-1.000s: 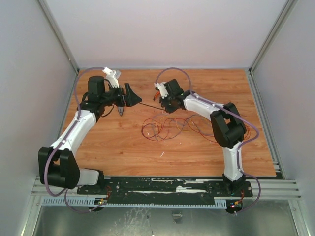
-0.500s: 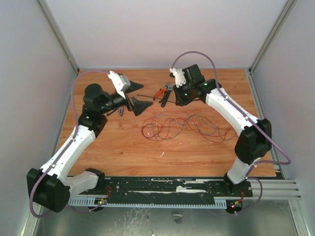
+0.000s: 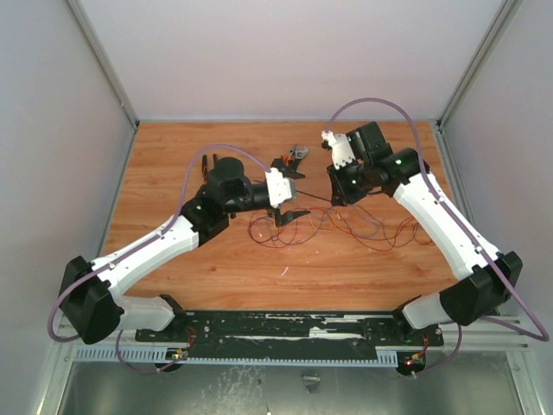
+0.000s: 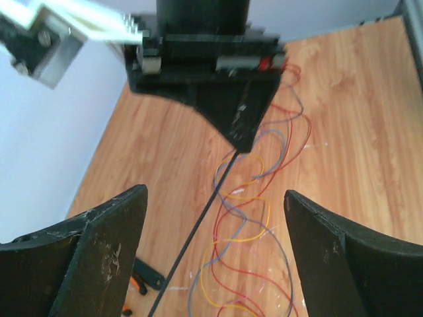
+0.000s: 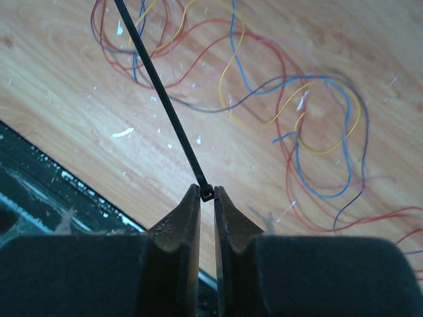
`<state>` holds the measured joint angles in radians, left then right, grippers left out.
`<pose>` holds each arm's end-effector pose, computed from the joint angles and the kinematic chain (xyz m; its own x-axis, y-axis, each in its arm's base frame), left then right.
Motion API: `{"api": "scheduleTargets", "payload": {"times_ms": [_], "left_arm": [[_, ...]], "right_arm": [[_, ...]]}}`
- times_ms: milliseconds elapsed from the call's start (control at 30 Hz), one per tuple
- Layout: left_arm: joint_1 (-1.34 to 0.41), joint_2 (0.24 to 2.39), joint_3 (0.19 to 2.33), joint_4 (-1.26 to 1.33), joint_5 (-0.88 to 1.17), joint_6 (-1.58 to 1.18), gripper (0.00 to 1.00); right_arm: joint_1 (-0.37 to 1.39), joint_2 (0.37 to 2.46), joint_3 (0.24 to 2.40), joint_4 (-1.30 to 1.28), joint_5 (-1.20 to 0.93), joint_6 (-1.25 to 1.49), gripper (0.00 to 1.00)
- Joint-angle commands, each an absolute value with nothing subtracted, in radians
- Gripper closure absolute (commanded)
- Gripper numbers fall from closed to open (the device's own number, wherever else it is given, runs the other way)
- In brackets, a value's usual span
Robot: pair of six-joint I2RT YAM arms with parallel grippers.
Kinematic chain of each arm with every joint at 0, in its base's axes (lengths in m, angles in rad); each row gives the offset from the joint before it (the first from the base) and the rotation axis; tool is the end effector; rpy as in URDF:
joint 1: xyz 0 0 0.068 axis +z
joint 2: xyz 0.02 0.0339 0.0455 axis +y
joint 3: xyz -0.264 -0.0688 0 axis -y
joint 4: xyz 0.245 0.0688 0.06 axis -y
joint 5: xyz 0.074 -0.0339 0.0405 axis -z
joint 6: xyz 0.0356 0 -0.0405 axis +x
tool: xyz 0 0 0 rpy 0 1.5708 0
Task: Zip-tie the wires
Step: Pick up the ribbon at the center of the board.
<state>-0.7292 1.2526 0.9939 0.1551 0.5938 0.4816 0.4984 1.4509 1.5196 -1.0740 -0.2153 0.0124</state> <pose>0.2049 -0.2098 0.3489 0.3797 0.1756 -0.9083 0.8929 0.1872 0.4094 0.2485 0.1439 0.3604 -0.7486 -0.3936 -0.5336 -0.5583 0.8083 0.1870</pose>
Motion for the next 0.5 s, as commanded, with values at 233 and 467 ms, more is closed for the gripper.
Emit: {"api": "scheduleTargets", "payload": {"times_ms": [233,467], "left_arm": [[-0.813,1.356,1.049,0.073,0.422,0.623,0.21],[-0.846,1.446,1.090,0.046,0.421,0.631,0.35]], "right_arm": [[0.495,1.376,1.457,-1.131,-0.291,0.095,0.94],[0.496,1.362,1.451,-1.109,-0.329,0.124,0.95]]}}
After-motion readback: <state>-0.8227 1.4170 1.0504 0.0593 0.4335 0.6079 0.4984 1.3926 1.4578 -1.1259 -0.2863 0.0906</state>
